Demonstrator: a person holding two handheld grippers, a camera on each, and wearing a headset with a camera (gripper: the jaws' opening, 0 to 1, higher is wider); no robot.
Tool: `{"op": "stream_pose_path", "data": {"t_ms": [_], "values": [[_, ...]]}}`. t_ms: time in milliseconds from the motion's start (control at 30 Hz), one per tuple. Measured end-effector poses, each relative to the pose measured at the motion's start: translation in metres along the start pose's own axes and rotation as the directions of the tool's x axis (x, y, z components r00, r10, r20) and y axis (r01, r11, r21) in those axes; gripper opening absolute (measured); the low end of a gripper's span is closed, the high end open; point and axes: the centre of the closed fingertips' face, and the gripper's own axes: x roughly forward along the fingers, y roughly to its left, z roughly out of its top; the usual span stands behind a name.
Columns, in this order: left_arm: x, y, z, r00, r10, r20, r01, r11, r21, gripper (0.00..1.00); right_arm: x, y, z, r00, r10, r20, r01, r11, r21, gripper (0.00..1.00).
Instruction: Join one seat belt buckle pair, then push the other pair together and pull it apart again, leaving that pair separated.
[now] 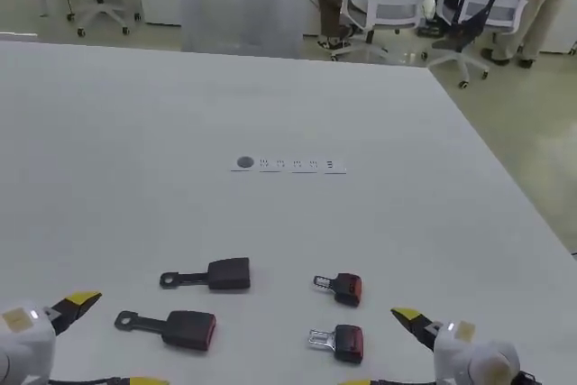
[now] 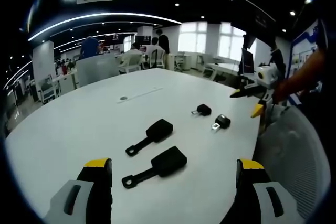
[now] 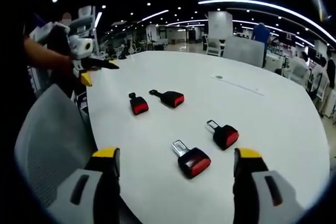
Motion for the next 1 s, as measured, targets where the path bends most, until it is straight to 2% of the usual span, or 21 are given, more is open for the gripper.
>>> {"op": "stream_pose_path", "data": {"t_ms": [433,1000], "values": [[0.011,0.004,0.002,0.9995,-0.016,-0.027,0.017,0.999,0.027,1.0,0.008,-0.009,-0.005,0.9993,0.017,-0.033,-0.018,1.0,-0.009,0.89],[0.032,0.011,-0.003,0.9949,-0.063,-0.078,0.067,0.997,0.05,0.97,0.028,-0.018,-0.011,0.9948,0.066,-0.078,-0.067,0.998,-0.008,0.85]]}}
